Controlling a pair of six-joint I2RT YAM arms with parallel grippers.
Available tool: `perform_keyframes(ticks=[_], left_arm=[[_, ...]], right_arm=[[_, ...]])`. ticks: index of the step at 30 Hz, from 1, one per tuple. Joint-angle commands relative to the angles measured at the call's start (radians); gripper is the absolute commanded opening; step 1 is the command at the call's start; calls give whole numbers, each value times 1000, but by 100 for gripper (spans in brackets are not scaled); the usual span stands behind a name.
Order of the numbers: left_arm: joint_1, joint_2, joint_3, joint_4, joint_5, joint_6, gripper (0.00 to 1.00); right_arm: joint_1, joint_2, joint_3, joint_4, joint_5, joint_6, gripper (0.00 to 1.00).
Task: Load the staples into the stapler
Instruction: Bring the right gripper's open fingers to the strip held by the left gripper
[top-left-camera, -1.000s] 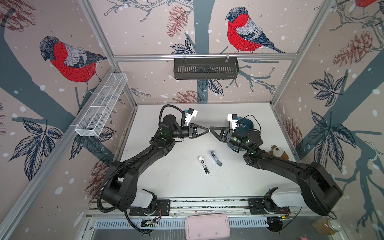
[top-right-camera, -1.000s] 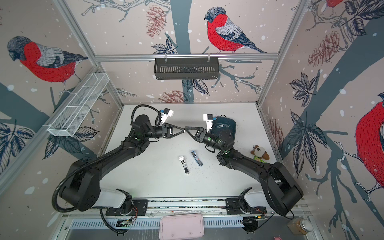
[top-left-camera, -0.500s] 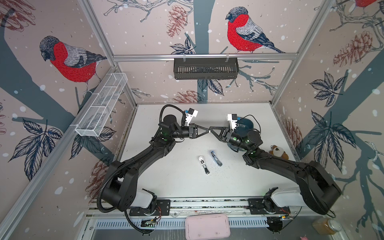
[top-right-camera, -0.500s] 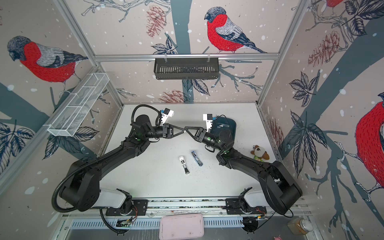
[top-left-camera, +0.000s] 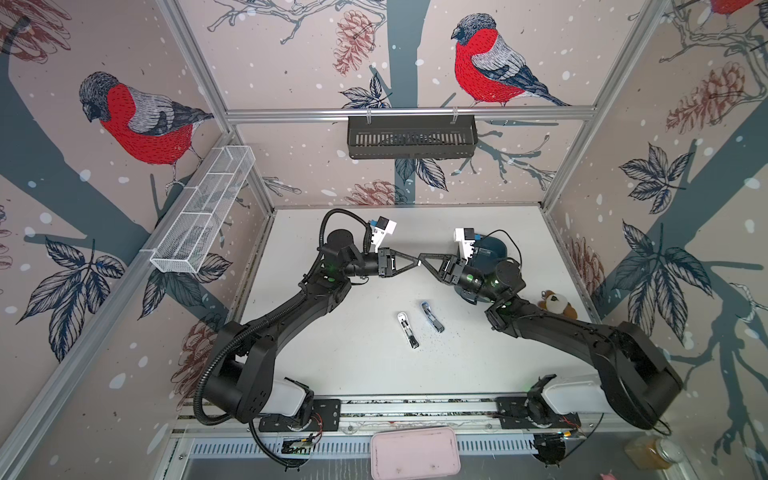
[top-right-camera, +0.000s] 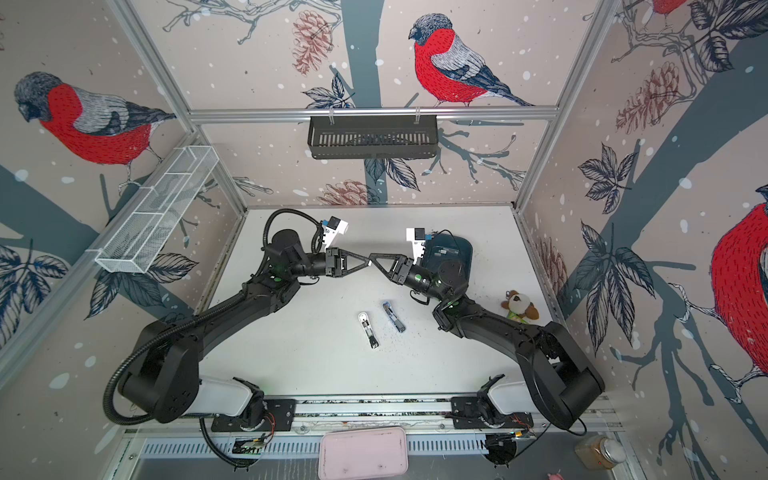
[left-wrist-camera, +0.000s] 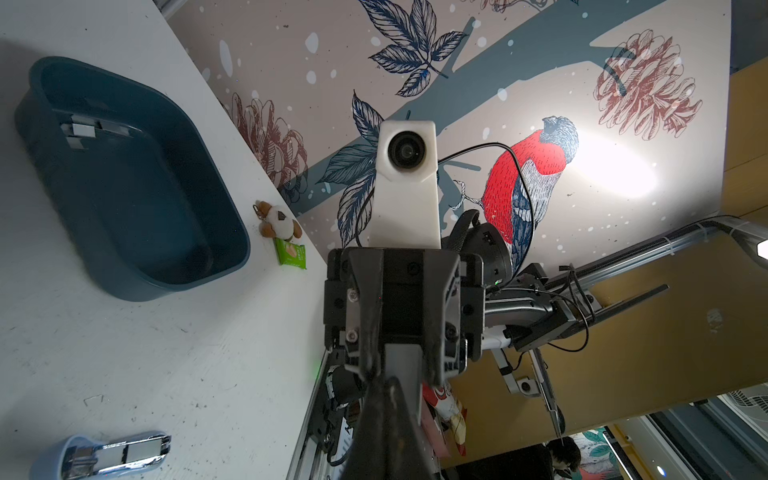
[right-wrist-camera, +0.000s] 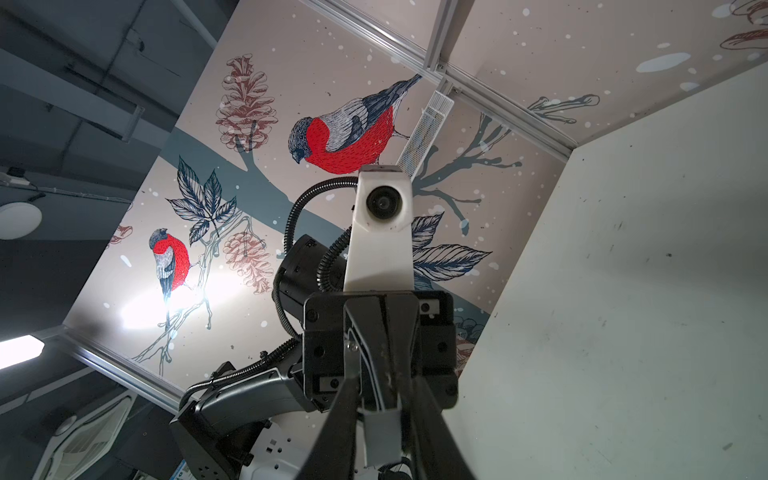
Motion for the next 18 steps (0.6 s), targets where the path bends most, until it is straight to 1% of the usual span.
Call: perform_keyframes(ticks=[1,10,13,18], left_arm=[[1,-1,9,22,15,4,0],[1,-1,14,7,10,12,0],[2,-3,13,-3,6,18,8],[10,-13,10,-21,2,25,13]], right_arm=[[0,0,2,43,-3,-1,23],[-2,2,0,44,-3,-1,20],[-2,2,0,42,-3,-1,20],[-5,4,-3,48,-5,3,19]])
